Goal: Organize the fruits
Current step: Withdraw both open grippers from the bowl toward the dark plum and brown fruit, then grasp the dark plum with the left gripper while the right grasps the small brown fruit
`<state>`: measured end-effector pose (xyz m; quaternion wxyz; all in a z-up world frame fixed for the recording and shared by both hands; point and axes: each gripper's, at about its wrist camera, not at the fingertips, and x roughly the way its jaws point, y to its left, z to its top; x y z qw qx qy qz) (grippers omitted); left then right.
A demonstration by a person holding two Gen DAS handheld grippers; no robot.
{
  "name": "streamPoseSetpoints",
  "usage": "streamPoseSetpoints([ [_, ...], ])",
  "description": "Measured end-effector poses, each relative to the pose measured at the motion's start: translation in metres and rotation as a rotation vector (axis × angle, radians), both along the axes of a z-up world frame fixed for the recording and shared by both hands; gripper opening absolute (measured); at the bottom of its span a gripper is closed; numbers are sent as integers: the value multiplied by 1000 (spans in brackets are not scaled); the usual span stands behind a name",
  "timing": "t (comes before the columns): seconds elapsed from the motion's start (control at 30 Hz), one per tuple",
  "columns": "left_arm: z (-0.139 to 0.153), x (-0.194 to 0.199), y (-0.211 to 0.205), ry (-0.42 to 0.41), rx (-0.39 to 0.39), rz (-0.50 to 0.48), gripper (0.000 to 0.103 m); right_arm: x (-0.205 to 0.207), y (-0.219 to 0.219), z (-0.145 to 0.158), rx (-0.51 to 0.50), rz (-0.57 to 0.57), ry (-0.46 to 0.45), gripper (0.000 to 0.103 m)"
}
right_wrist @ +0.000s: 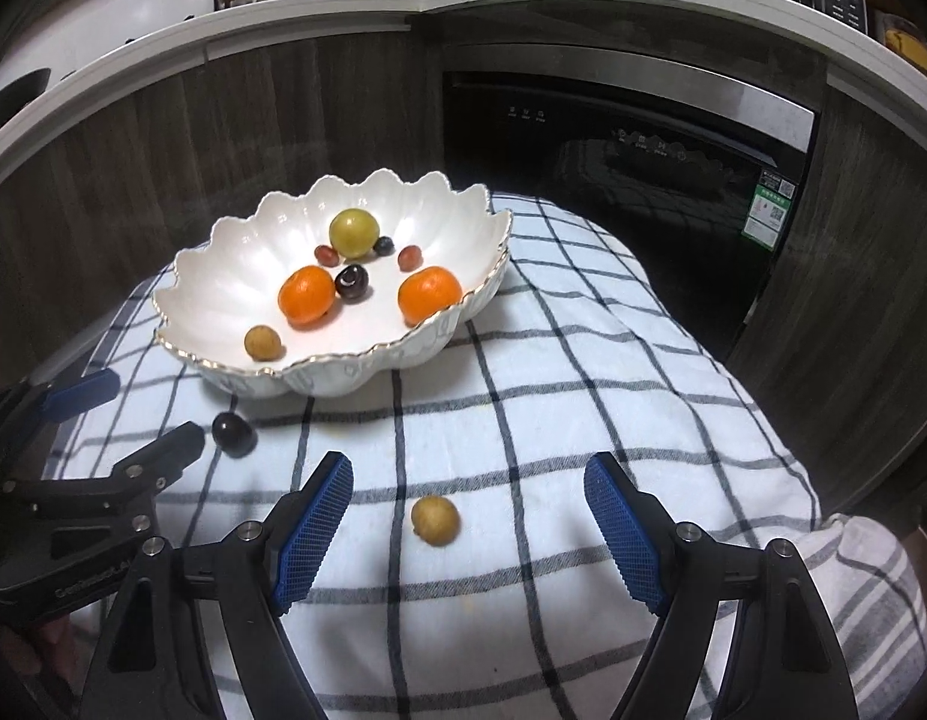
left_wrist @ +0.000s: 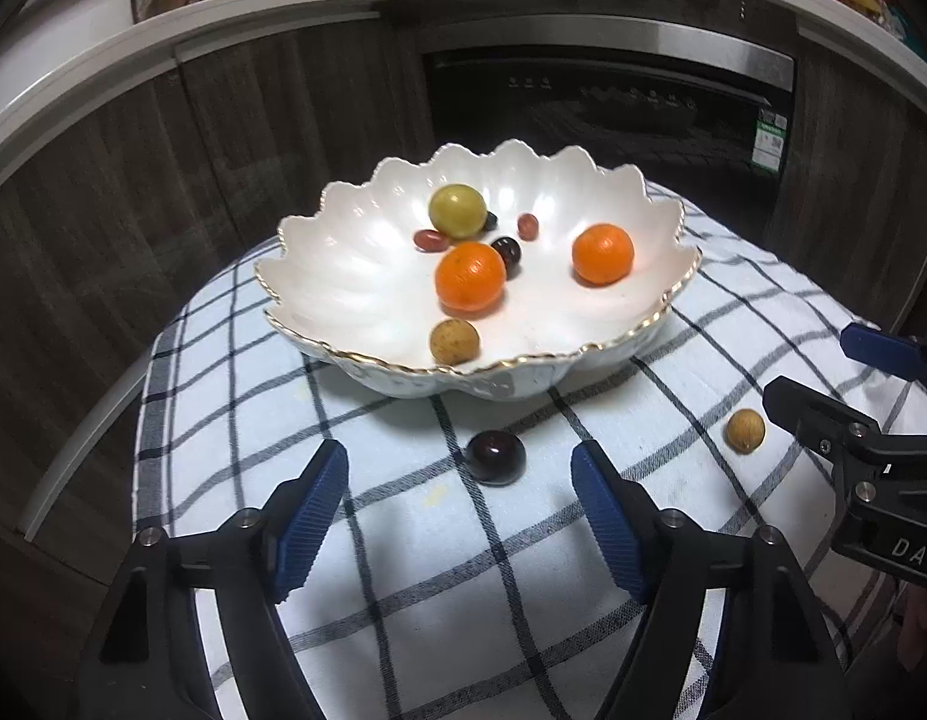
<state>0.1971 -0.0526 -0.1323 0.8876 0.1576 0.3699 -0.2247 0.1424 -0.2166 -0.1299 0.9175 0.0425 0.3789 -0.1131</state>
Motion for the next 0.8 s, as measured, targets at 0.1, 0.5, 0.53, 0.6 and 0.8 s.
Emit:
streamPoseSetpoints([
  [0.1,-6,1,-4,9,9,-17,72,-1,0,-5,5,5,1,81],
  [0.5,-26,10,-13,55,12,-39,63,3,-2,-24,14,17,19,68],
  [0.53,-27,12,-12,62,7,-36,63,4,-2,-26,20,20,27,63],
  [0.6,-30,14,-12,77,-2,-30,61,7,-2,-31,32,27,42,57],
  [0.8,-37,22,-14,100,-10,-28,53,10,1,-37,43,37,52,54],
])
